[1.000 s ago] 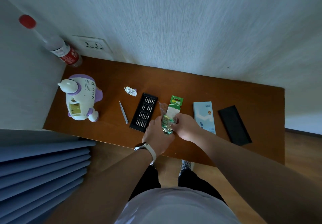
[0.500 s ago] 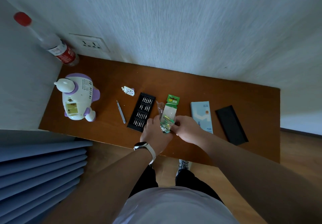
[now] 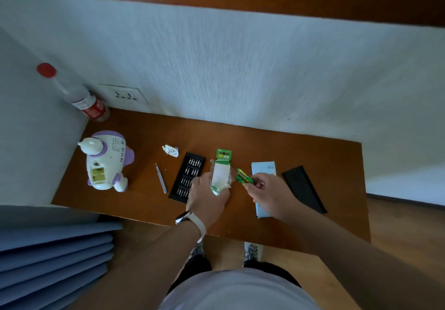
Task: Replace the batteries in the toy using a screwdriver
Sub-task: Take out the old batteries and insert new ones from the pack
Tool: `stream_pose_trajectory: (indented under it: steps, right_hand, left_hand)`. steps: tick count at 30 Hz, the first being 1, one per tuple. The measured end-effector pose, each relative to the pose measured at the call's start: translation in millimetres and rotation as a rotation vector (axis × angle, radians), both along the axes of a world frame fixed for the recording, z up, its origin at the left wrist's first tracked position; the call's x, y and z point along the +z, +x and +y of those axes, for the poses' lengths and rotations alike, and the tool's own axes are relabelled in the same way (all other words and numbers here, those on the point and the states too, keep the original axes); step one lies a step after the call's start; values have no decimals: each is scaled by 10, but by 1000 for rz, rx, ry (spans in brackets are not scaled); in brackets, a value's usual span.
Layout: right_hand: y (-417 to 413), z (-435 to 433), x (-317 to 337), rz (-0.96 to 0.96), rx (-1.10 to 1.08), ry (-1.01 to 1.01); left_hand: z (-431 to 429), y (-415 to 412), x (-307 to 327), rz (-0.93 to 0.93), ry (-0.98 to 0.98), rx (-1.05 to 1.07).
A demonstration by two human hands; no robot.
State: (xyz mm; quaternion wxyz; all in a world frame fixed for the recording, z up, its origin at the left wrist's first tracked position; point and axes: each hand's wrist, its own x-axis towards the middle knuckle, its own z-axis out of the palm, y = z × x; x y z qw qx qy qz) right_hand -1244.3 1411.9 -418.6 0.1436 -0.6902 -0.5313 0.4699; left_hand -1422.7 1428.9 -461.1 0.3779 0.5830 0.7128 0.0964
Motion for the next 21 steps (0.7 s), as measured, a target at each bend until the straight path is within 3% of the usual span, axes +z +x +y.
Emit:
stream_pose_trajectory:
  steps: [8,14,21]
  right_hand:
    - [101,-26,495,138,-12,119]
    - [205,-81,659,228,84,173]
    - [93,-92,685,248,196,170]
  left_hand:
    - [-117,330,783,-604,-7,109]
    - [-156,502,1063,-613,141,160]
    - [-329,373,1214,-610,178,293]
